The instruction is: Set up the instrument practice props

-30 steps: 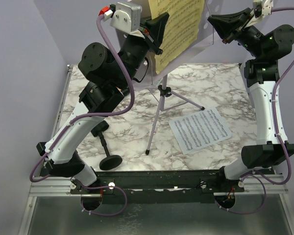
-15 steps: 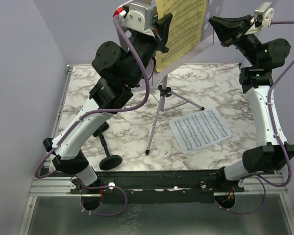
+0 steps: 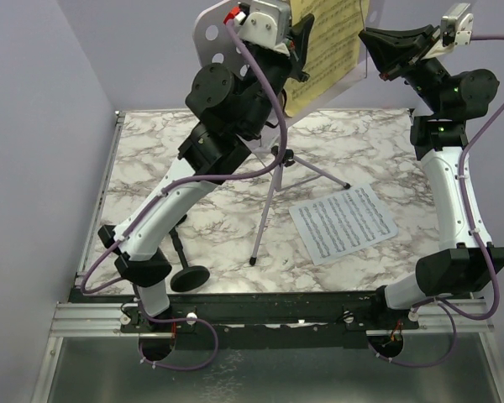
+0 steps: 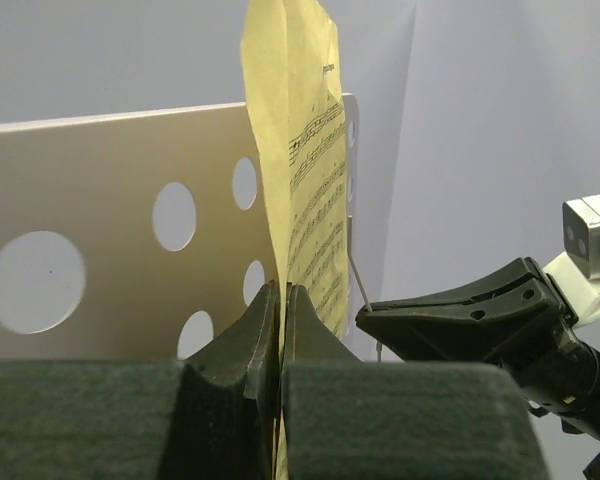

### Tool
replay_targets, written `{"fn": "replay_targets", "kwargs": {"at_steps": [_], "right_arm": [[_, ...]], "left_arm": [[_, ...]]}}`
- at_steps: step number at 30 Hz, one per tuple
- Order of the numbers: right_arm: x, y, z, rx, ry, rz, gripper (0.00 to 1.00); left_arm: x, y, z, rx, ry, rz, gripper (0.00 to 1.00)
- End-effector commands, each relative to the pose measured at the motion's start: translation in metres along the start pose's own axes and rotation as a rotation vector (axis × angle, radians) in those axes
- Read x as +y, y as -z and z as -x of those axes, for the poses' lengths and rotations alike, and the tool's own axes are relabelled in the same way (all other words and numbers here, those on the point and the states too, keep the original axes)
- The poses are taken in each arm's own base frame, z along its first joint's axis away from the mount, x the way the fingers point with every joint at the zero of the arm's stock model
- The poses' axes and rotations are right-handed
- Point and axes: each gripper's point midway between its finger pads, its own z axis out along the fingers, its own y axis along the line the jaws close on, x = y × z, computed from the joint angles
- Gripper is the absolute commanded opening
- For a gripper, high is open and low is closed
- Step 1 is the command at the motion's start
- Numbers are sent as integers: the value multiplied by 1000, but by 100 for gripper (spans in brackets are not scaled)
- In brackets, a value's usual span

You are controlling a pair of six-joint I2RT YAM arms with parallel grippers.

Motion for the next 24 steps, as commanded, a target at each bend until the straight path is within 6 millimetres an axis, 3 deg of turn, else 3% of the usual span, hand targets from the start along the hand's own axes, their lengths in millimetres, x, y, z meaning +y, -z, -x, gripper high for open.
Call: {"fn": "replay_targets", "kwargs": {"at_steps": [1, 24], "right_arm": [[7, 0, 18, -39, 35, 23, 1], [16, 2, 21, -27, 38, 55, 0]], "left_arm": [[-9, -11, -3, -28, -45, -30, 0], [-37, -34, -23, -99, -248, -161, 0]]}}
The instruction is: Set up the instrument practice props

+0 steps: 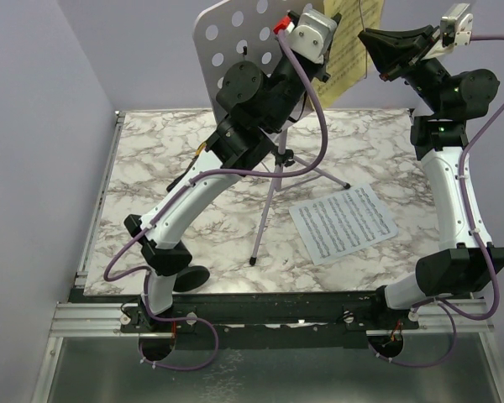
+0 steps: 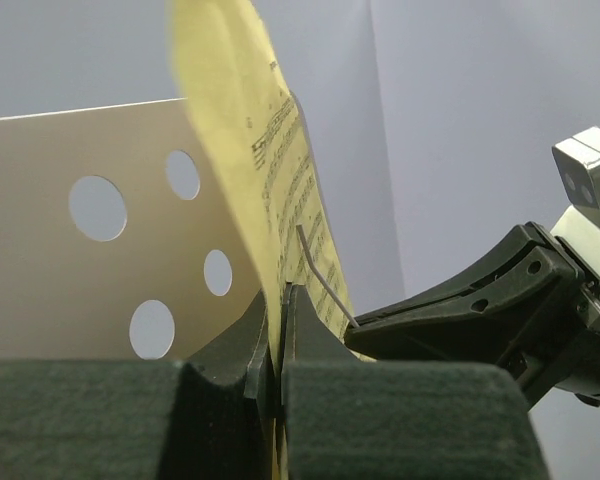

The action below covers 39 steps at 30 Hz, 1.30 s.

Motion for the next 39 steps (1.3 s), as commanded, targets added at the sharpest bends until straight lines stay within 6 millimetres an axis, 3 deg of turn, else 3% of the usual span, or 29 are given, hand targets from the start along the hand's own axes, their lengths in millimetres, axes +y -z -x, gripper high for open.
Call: {"fn": "replay_targets", "kwargs": {"at_steps": [1, 13, 35, 39], "right_arm": [[14, 2, 22, -32, 40, 45, 1], [15, 3, 18, -22, 35, 51, 1], [16, 4, 14, -20, 17, 57, 1], [18, 4, 15, -29, 4, 61, 4]], "left_arm": [[-9, -4, 9, -51, -65, -55, 0], [-13, -4, 1, -35, -249, -119, 0], [-5, 6, 33, -76, -350, -169, 0], [-5, 5, 32, -82, -347, -163, 0]]}}
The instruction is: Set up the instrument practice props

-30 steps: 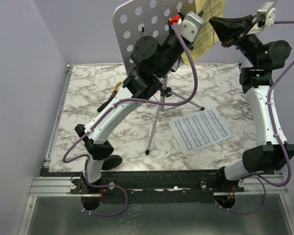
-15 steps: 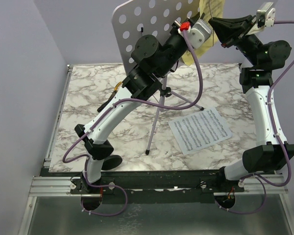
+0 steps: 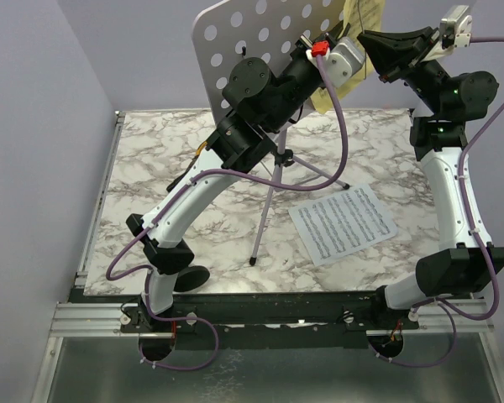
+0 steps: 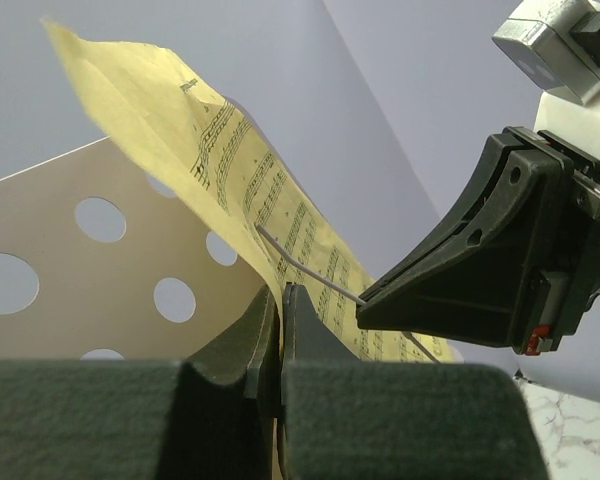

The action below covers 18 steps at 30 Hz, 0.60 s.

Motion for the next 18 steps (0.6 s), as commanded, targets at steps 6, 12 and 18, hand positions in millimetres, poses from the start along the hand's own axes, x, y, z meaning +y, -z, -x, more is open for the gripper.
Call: {"fn": "replay_targets", "kwargs": {"at_steps": [6, 12, 18], "right_arm": [[15, 3, 16, -27, -9, 47, 6], [15, 1, 16, -26, -17, 50, 27], [15, 2, 15, -25, -26, 48, 55]], "left_arm": [[38, 7, 38, -94, 8, 117, 0], [48, 10, 36, -79, 65, 179, 30], [46, 10, 29, -47, 71, 178, 39]]}}
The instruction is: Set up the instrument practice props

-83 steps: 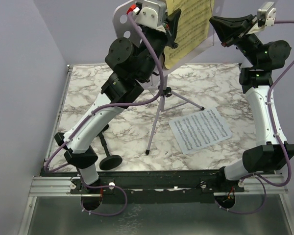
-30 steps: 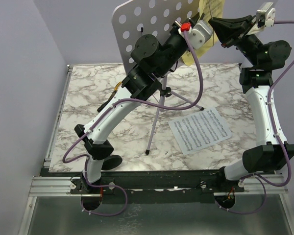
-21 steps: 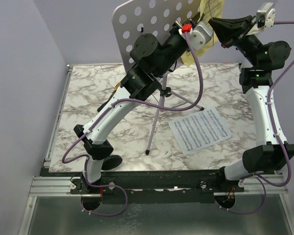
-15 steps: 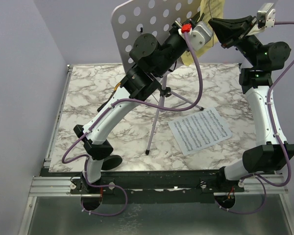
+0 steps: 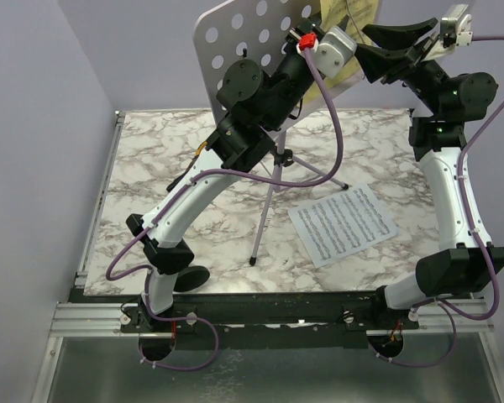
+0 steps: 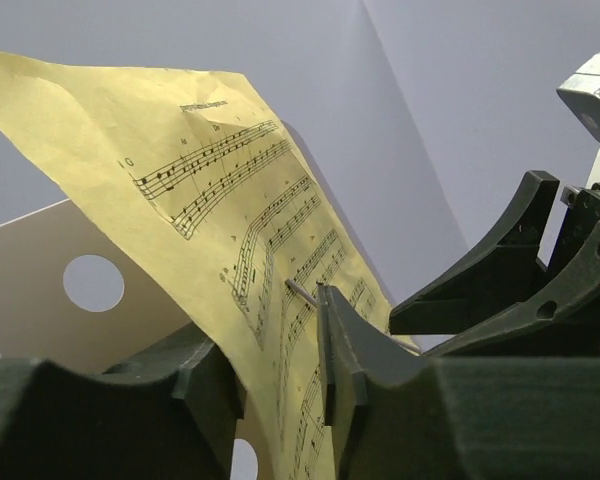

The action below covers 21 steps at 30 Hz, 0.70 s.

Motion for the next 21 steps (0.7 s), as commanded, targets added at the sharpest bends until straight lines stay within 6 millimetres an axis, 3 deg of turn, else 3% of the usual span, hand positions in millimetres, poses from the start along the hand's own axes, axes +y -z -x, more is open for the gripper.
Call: {"fn": "replay_targets", "kwargs": {"at_steps": [1, 5, 9, 15, 21], "right_arm": [[10, 2, 12, -15, 14, 27, 57], [10, 5, 15, -16, 22, 9, 66], [8, 6, 15, -17, 23, -14, 71], [9, 6, 15, -15, 19, -8, 69], [10, 6, 15, -14, 16, -1, 59]], "left_arm": [[25, 7, 18, -8, 28, 73, 42], [31, 11, 15, 21, 61, 102, 58], [34, 18, 18, 30, 128, 109, 64], [34, 20, 15, 42, 159, 122, 52], [30, 18, 14, 38, 175, 119, 42]]}}
